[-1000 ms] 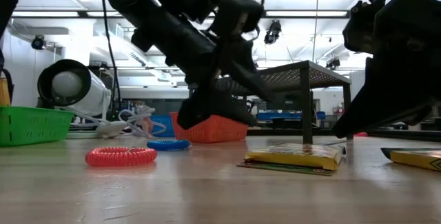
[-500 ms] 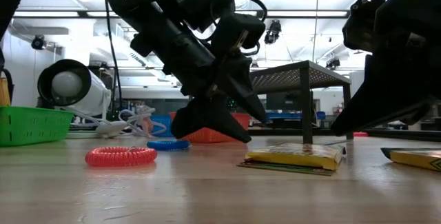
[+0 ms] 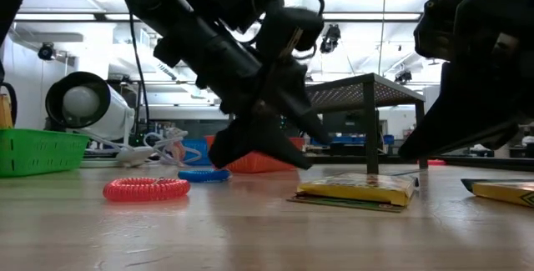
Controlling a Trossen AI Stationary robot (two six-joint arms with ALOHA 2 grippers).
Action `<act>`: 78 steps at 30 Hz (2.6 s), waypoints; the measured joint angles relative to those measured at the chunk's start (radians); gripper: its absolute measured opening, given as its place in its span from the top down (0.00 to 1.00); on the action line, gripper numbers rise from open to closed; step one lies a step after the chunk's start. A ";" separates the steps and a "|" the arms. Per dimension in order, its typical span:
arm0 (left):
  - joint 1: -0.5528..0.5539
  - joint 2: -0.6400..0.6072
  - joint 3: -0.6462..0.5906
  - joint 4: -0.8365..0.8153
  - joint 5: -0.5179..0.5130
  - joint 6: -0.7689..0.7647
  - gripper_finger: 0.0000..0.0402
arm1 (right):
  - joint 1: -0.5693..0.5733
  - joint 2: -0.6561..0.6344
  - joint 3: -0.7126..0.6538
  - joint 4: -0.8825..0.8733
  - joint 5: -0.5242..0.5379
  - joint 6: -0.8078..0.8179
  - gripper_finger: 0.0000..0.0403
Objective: Pick & Place Office Desk Supplies
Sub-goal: Put the crayon box into the green bin
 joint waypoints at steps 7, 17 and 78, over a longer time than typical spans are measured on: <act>0.001 -0.001 0.001 0.000 0.040 0.023 0.59 | -0.017 0.026 0.004 0.033 -0.017 0.000 0.98; 0.005 -0.044 0.001 -0.068 0.083 0.047 0.59 | -0.055 0.211 0.117 0.091 -0.100 -0.075 0.98; -0.037 0.012 -0.074 0.066 0.079 0.026 0.59 | 0.001 0.208 0.204 0.032 -0.042 -0.211 0.98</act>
